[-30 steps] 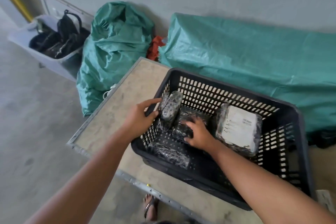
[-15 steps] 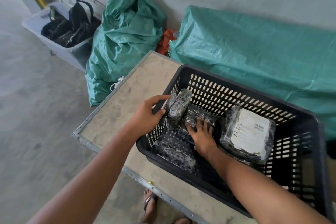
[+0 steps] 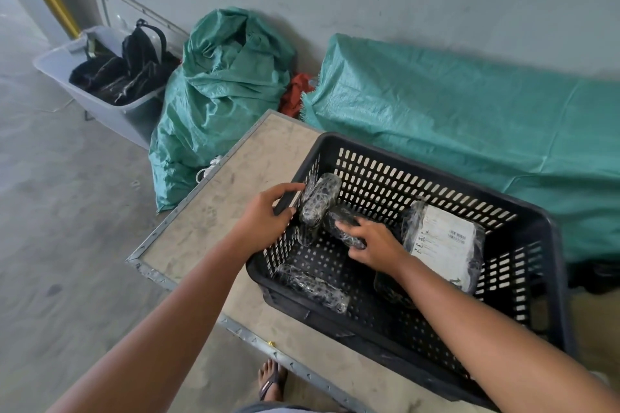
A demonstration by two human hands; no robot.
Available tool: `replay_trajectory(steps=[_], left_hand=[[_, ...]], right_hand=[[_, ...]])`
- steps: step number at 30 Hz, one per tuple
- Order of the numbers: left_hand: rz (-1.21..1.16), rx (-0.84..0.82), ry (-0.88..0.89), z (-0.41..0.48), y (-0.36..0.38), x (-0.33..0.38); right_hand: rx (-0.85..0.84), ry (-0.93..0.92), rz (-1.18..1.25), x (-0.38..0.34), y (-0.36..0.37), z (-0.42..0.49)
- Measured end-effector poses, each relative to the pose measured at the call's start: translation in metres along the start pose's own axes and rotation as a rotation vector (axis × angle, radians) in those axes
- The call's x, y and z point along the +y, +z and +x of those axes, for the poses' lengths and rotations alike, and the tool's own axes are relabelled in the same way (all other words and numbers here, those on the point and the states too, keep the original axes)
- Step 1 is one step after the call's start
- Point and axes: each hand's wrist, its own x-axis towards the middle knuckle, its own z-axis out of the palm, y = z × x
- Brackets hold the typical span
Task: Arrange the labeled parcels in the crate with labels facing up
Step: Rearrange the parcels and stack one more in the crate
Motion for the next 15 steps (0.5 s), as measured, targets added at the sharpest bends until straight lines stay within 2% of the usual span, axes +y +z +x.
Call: replay_trajectory(steps=[3, 6, 11, 15], left_hand=[[0.019, -0.003, 0.009, -0.002, -0.001, 0.005], [0.01, -0.001, 0.021, -0.004, -0.001, 0.008], [-0.014, -0.011, 0.037, -0.002, -0.004, 0.01], [0.014, 0.093, 0.192, 0.009, -0.002, 0.046]], right_hand=[[0.096, 0.077, 0.187, -0.008, -0.015, -0.007], [0.26, 0.156, 0.396, -0.012, -0.03, -0.026], [0.38, 0.125, 0.594, -0.022, -0.06, -0.074], [0.407, 0.051, 0.641, -0.033, -0.102, -0.103]])
